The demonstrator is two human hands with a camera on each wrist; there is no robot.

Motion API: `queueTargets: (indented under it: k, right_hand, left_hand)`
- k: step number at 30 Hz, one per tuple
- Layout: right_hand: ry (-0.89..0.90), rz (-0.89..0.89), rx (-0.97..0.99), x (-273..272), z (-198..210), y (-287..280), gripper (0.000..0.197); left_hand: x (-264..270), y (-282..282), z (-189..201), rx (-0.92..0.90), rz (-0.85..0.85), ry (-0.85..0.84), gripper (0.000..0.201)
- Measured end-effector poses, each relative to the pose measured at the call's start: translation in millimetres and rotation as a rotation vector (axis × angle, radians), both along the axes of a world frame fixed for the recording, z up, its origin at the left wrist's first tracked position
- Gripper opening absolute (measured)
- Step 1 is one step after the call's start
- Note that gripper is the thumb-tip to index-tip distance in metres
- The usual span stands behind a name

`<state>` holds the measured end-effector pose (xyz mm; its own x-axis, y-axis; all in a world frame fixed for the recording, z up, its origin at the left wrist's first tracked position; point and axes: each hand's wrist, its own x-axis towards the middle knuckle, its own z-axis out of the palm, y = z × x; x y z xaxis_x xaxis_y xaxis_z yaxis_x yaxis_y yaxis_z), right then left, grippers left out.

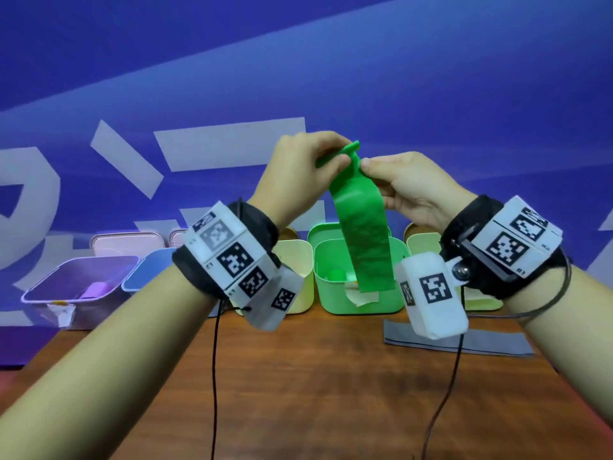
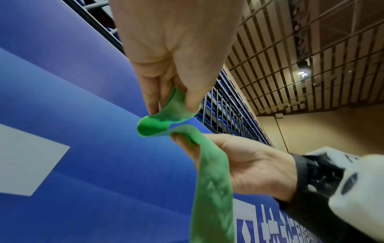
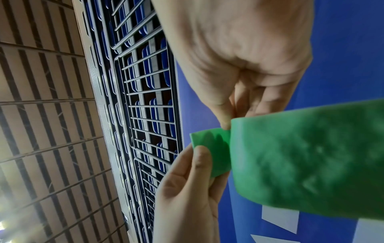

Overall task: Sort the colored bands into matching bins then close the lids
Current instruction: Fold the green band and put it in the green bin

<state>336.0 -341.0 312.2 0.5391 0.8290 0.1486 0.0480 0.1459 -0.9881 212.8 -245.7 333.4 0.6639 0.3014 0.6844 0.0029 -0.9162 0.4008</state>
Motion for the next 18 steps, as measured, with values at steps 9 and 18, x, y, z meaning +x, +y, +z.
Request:
queueTargets:
  k: [9,18]
  right_hand:
    - [0.046,-0.026,0.067,1,1,-9,0.03]
    - [0.021,-0.099,0.042,9,-6,-9,0.012]
  left_hand:
    - [6,-11,-25,0.102,-0.022,-0.056,0.027]
    - [8,-11,-34,0.236,-0.111,0.103,0.033]
